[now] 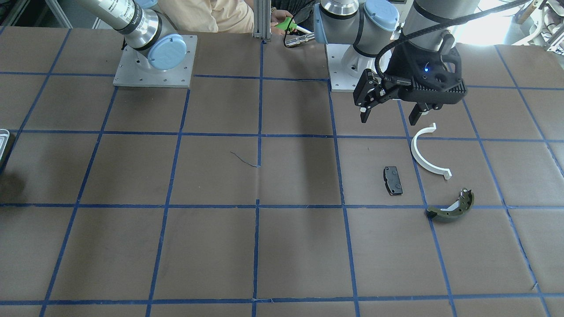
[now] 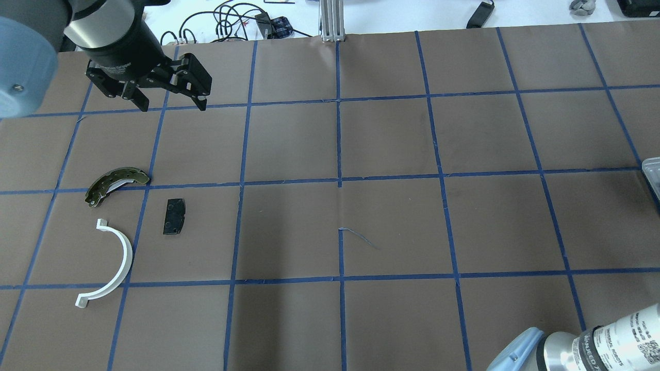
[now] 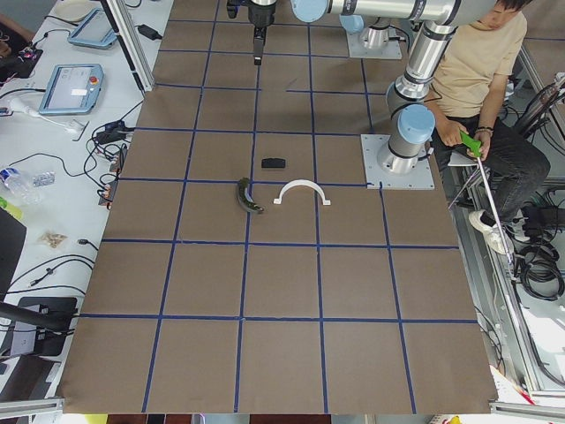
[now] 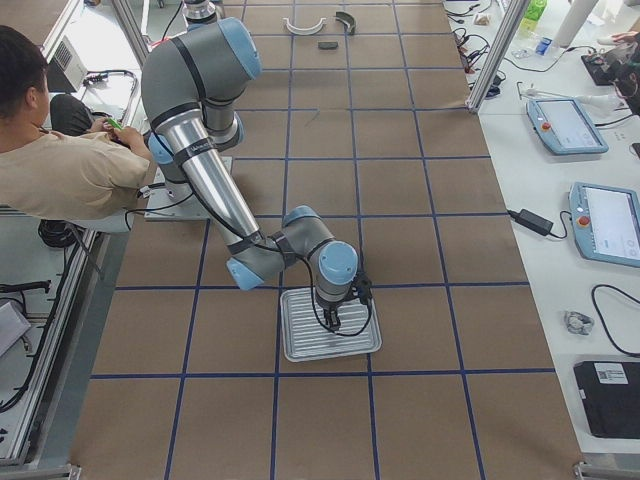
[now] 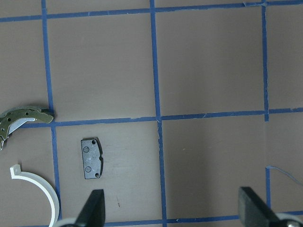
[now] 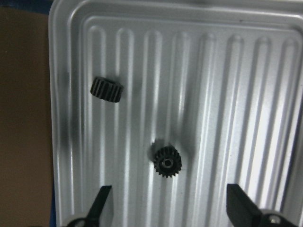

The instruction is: Place bearing gear from tray to pile

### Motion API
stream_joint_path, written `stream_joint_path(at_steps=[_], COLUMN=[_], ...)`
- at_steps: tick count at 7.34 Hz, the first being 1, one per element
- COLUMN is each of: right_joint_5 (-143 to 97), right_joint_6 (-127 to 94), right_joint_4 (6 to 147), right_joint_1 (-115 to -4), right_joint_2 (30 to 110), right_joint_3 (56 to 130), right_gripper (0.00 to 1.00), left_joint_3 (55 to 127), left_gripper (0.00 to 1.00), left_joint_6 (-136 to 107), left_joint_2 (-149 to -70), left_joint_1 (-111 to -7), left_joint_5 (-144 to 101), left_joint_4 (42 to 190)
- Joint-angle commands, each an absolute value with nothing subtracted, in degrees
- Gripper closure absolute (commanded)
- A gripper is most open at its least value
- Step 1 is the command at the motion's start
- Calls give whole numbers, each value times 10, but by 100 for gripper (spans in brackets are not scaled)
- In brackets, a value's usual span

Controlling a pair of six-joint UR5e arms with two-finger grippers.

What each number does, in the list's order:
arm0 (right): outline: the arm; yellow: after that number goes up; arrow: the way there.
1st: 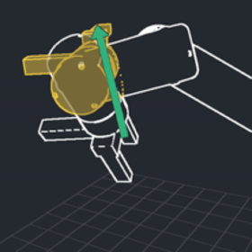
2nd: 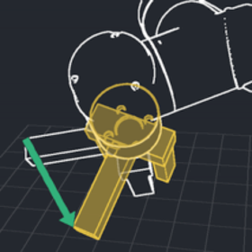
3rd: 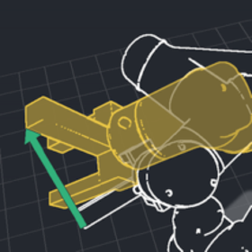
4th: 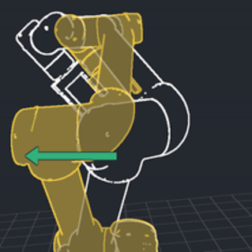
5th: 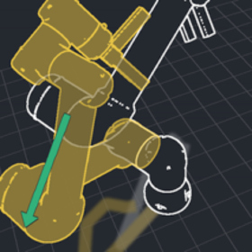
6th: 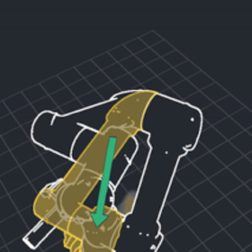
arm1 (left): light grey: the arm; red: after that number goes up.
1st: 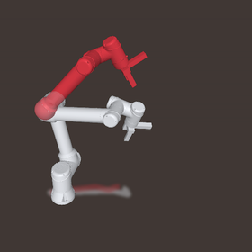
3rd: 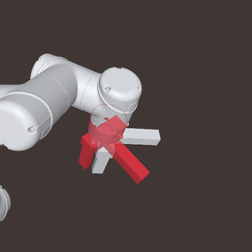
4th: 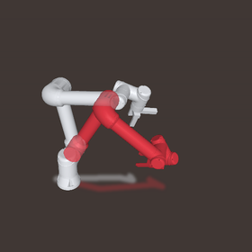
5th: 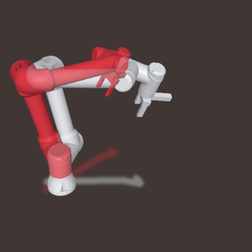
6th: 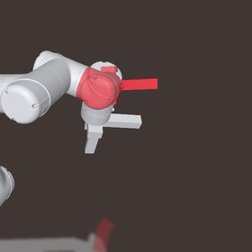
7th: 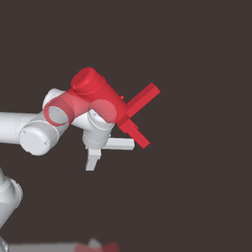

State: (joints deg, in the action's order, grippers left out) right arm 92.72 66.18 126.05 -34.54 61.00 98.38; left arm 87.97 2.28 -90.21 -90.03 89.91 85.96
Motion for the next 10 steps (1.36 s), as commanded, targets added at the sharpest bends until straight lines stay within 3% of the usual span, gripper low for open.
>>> stream_joint_path(at_steps=[1, 6, 8, 10], right_joint_5=[927, 927, 927, 926], right_joint_6=[665, 662, 659, 660], right_joint_4=[1294, 1305, 1305, 1303], right_joint_1=[-346, -347, -347, -347], right_joint_2=[608, 596, 595, 595], right_joint_3=[998, 993, 996, 996], right_gripper=[21, 25, 40, 44], left_joint_3=[879, 880, 880, 880], left_gripper=[0, 0, 0, 0], left_joint_6=[23, 23, 23, 23], left_joint_2=[-902, -903, -903, -902], left_joint_1=[-900, -900, -900, -901], left_joint_5=[899, 899, 899, 899], left_joint_4=[860, 860, 860, 860])
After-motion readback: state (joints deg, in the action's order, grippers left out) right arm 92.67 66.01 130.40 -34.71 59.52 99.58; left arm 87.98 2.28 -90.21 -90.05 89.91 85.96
